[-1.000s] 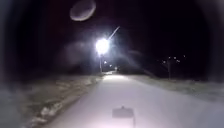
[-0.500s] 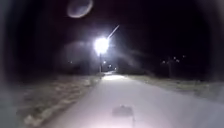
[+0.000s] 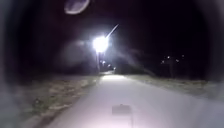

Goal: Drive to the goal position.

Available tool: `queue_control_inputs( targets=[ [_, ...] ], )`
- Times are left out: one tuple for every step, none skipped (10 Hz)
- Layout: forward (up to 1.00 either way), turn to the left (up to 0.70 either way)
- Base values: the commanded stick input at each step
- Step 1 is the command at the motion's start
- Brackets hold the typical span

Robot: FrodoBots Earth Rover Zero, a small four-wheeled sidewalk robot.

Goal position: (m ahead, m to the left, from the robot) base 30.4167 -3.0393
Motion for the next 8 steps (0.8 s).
queue_control_inputs(
  targets=[
    [0.70,0.14],
    [0.70,0.14],
    [0.70,0.14],
    [0.70,0.00],
    [0.70,0.00],
    [0.70,0.00],
    [0.70,0.00],
    [0.70,0.00]
  ],
)
